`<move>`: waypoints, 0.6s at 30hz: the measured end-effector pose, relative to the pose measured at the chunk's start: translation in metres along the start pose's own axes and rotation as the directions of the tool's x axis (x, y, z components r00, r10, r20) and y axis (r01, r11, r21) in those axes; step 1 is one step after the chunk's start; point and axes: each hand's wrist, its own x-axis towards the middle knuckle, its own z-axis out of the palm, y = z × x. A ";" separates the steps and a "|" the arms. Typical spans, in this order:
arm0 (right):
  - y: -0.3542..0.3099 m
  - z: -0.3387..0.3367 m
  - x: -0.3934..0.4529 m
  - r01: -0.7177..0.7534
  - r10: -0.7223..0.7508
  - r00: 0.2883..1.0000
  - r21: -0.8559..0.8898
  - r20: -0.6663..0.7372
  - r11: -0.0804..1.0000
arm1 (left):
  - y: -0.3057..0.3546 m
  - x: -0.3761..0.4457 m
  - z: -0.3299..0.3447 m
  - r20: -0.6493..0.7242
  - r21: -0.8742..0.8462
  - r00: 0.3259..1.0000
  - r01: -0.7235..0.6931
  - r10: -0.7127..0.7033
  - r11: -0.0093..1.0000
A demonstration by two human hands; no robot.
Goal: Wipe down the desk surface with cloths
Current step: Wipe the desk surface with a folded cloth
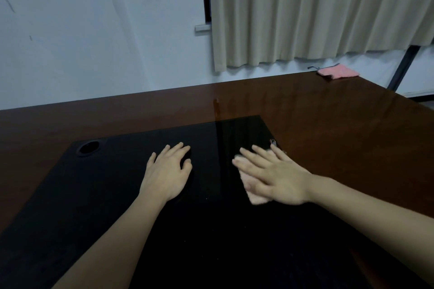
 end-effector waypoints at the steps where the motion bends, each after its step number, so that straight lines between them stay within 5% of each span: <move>1: -0.001 0.003 -0.010 0.022 -0.022 1.000 0.011 -0.002 1.000 | 0.000 0.000 0.000 0.001 0.003 1.000 -0.001 0.001 1.000; 13: 0.094 -0.017 0.062 -0.294 0.296 0.954 0.056 -0.043 0.954 | 0.002 0.001 0.000 0.003 -0.014 1.000 0.010 -0.010 1.000; 18: 0.084 -0.018 0.071 -0.308 0.311 0.950 0.062 -0.036 0.949 | 0.004 0.001 -0.001 0.007 -0.009 1.000 0.016 -0.016 1.000</move>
